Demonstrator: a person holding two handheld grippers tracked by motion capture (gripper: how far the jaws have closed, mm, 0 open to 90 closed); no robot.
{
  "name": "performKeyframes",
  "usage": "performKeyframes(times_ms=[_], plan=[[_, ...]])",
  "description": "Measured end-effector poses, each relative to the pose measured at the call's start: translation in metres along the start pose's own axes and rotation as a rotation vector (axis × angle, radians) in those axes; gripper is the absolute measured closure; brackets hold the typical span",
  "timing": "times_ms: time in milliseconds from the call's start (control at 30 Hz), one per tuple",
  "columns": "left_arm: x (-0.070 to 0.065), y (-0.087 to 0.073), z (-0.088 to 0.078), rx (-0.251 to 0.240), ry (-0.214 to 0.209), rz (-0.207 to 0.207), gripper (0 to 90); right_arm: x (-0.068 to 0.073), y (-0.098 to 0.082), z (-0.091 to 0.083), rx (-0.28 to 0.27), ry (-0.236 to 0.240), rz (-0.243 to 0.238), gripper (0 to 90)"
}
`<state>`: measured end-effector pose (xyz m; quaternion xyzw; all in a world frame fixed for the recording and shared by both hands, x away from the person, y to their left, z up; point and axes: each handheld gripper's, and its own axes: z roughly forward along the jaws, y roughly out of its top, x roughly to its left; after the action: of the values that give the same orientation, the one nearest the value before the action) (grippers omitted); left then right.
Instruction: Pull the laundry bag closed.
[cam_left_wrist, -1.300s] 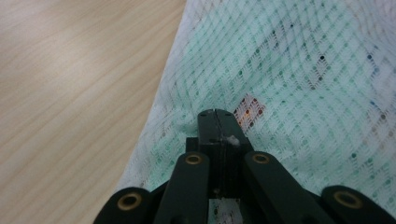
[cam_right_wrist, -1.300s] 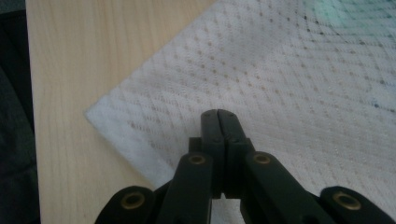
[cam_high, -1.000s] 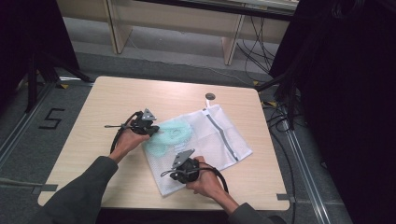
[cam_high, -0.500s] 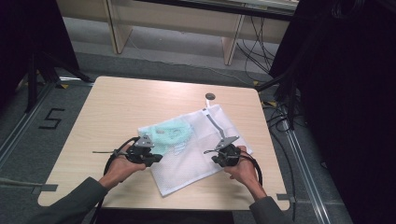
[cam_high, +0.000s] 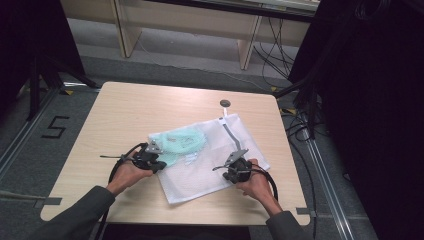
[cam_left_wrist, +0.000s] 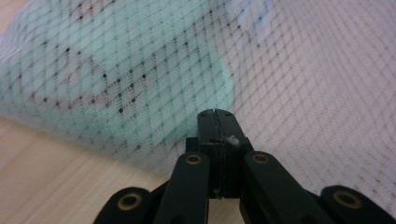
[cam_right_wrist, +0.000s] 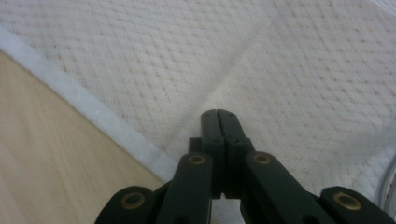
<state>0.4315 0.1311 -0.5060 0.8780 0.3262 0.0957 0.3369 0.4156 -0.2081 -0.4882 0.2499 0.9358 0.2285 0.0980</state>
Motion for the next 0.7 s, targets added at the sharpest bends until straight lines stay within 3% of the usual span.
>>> performKeyframes(times_ms=[100,200,267,300,333,400,433,700], plan=[[0.007,-0.002,-0.004,0.017,0.027,0.009,89.7,0.014,0.006,0.002,0.001,0.033,-0.041,90.0],[0.009,-0.004,-0.006,0.025,0.03,0.01,89.7,0.022,0.009,0.003,0.003,0.057,-0.048,90.0],[0.012,-0.006,-0.007,0.021,0.033,0.003,89.7,0.032,0.013,0.005,-0.001,0.071,-0.08,90.0],[0.014,-0.006,-0.009,0.026,0.031,0.023,89.7,0.032,0.013,0.005,-0.001,0.071,-0.08,90.0],[0.015,-0.007,-0.009,0.027,0.028,0.006,89.7,0.037,0.015,0.005,-0.001,0.08,-0.087,90.0],[0.016,-0.009,-0.011,0.029,0.032,0.003,89.7,0.042,0.017,0.006,-0.006,0.089,-0.098,90.0],[0.017,-0.01,-0.013,0.03,0.033,0.02,89.7,0.042,0.017,0.006,-0.006,0.089,-0.098,90.0],[0.025,-0.02,-0.022,0.039,0.057,-0.004,89.7,0.067,0.03,0.013,-0.014,0.141,-0.15,90.0]])
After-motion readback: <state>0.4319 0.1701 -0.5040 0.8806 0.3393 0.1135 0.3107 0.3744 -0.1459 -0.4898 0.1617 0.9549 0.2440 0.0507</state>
